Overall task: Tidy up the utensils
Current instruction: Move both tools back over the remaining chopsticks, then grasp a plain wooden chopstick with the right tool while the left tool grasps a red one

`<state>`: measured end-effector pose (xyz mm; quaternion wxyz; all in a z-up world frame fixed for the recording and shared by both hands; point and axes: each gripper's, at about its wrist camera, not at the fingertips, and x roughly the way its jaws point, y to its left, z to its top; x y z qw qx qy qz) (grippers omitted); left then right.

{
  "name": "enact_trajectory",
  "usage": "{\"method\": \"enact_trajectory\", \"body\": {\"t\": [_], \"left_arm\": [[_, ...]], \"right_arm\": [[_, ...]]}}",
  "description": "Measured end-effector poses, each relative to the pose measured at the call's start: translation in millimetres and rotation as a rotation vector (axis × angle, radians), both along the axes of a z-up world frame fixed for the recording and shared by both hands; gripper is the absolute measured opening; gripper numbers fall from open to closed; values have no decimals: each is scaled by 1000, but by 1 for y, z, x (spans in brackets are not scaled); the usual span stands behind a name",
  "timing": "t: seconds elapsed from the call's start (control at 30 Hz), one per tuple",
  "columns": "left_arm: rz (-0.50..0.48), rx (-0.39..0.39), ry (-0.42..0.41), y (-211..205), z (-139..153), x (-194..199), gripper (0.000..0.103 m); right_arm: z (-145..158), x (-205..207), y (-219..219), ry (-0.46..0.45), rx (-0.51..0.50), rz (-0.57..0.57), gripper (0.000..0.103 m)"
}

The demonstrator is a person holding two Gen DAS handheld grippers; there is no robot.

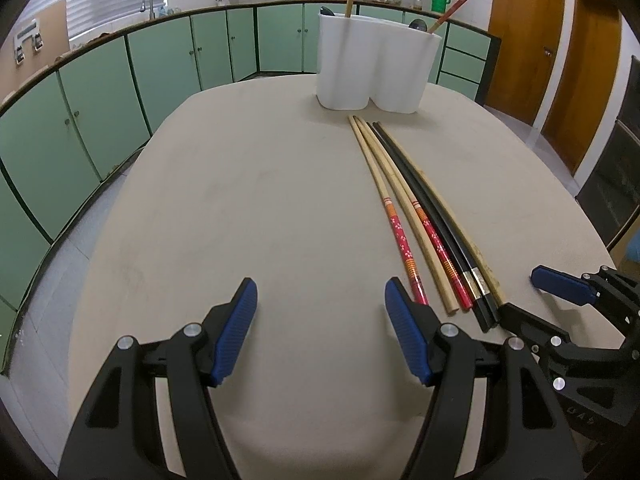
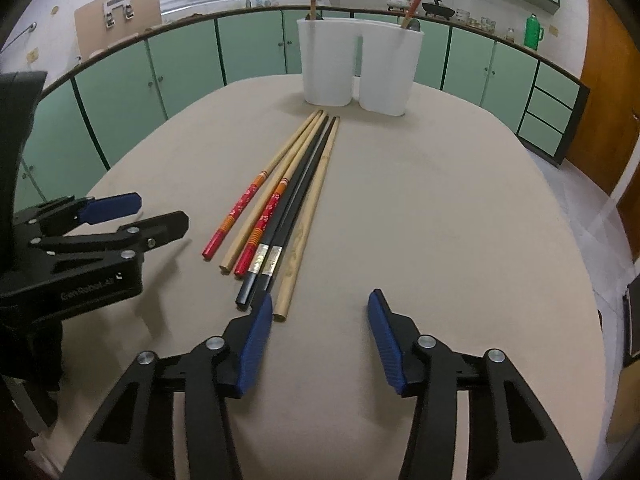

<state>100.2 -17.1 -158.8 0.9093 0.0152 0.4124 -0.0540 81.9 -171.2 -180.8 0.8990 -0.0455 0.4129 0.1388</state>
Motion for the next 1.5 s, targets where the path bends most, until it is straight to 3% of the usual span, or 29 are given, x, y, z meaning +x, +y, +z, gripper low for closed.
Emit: {"method": "enact_trajectory", "body": {"t": [0.1,0.27,0.67,1.03,1.2,1.5], "left_arm": [[-2,2,-3,0,0,0,65],[-8,0,-4,-2,1,-1,66],[-53,-23,10,-15,-1,-3,66],[-65,12,44,-30,-8,4,64],[-62,12,38,-33,-7,4,51],[-93,16,31,-45,-6,1,13]], "right_arm": [[0,-2,4,-6,-13,18,36],[0,-4,12,-11,-21,66,8],[1,8,-17,-6,-2,-29,7],[-2,11,-34,2,24,-62,7],[-3,11,-36,5,36,-61,7],[-3,11,-35,7,36,-59,7]]}}
